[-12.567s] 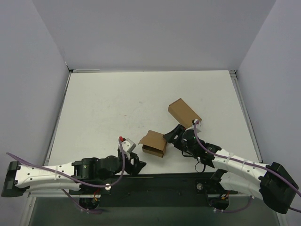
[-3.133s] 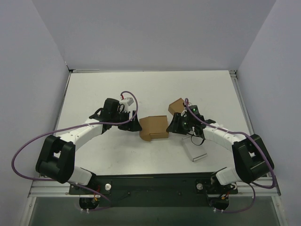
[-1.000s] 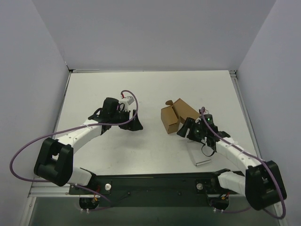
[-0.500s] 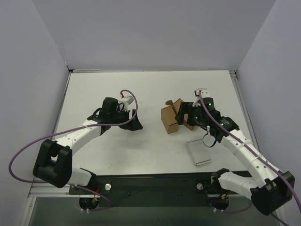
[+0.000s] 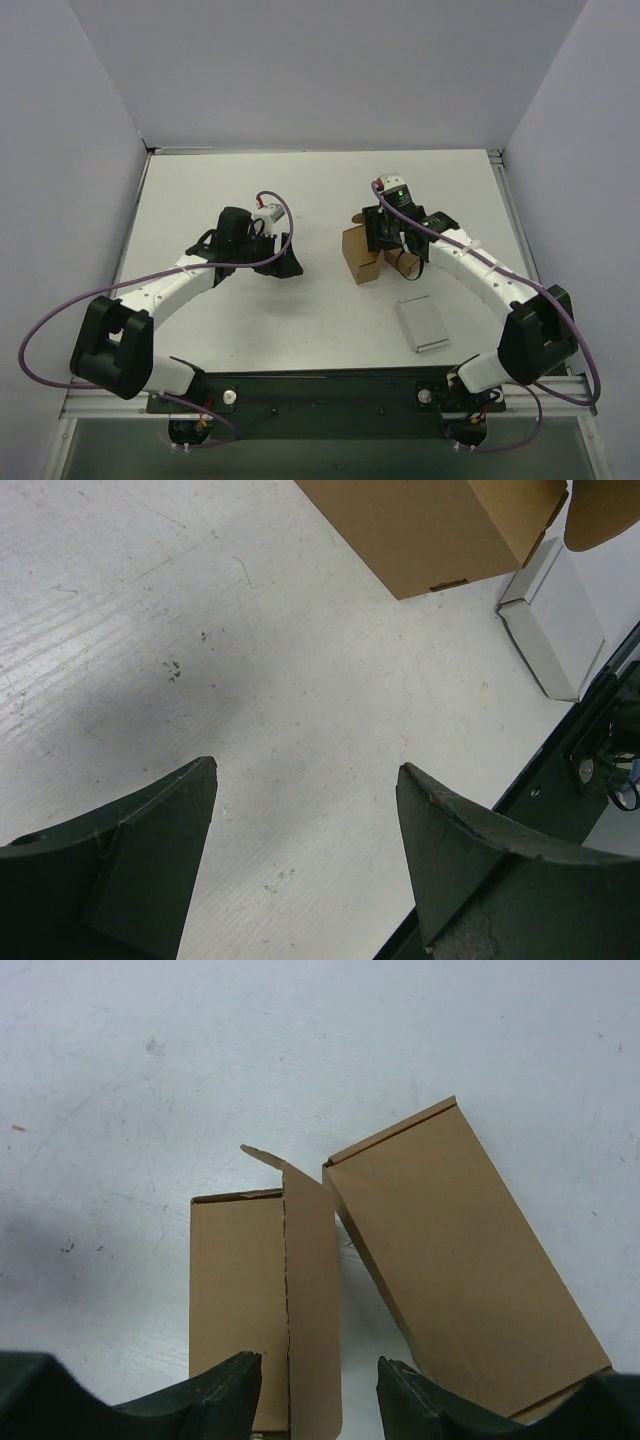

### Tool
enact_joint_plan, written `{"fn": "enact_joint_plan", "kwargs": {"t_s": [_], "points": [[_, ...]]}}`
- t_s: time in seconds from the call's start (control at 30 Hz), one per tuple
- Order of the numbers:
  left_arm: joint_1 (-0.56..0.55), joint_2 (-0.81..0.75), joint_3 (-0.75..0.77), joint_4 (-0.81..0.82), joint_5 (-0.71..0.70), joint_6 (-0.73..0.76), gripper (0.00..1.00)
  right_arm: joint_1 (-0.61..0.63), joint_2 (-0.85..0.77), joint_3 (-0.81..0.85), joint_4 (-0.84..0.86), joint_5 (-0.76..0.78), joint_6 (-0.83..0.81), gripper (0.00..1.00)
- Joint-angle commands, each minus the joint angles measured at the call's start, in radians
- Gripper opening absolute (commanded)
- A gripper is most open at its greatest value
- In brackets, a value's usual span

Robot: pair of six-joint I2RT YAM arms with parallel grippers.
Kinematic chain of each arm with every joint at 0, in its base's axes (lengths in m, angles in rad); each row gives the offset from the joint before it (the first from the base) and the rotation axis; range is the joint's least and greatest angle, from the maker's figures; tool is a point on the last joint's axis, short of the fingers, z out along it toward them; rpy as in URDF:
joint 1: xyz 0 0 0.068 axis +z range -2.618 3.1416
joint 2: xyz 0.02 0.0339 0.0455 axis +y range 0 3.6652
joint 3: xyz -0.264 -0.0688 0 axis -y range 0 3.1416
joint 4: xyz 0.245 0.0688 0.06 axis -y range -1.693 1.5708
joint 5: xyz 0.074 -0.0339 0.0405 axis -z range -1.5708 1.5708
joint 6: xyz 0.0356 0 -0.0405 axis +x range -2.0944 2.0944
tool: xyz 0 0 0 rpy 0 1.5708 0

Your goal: Fold the paper box

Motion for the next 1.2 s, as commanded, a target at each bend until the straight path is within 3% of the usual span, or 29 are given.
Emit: {"fn": "enact_joint_plan", "kwargs": {"t_s": [0.0,0.2,0.33,0.57,0.8,0.87,1.1,1.17], "points": [[-0.005,-0.021,0.019,0.009,0.006,0.017,0.82,0.010,0.048,0.069,-0.024,-0.004,-0.071,0.42],[-0.005,-0.018,0.022,0.007,0.004,0.020,0.82,0.010,0.093,0.085,-0.024,-0.100,-0.099,0.16],[-0.005,-0.018,0.022,0.006,0.002,0.021,0.82,0.012,0.094,0.079,-0.024,-0.163,-0.122,0.06],[-0.018,-0.018,0.024,0.000,0.009,0.030,0.82,0.012,0.096,0.071,-0.024,-0.339,-0.167,0.00],[-0.058,-0.105,-0.007,-0.057,-0.103,-0.017,0.81,0.035,0.082,0.065,-0.029,-0.426,-0.199,0.00],[-0.106,-0.181,-0.028,-0.059,-0.210,-0.057,0.81,0.055,0.080,0.065,-0.033,-0.430,-0.202,0.00],[-0.166,-0.366,-0.249,0.126,-0.226,-0.235,0.76,0.101,0.094,0.068,-0.041,-0.378,-0.196,0.00],[-0.178,-0.400,-0.309,0.161,-0.212,-0.284,0.70,0.110,0.094,0.066,-0.040,-0.361,-0.194,0.01]]}}
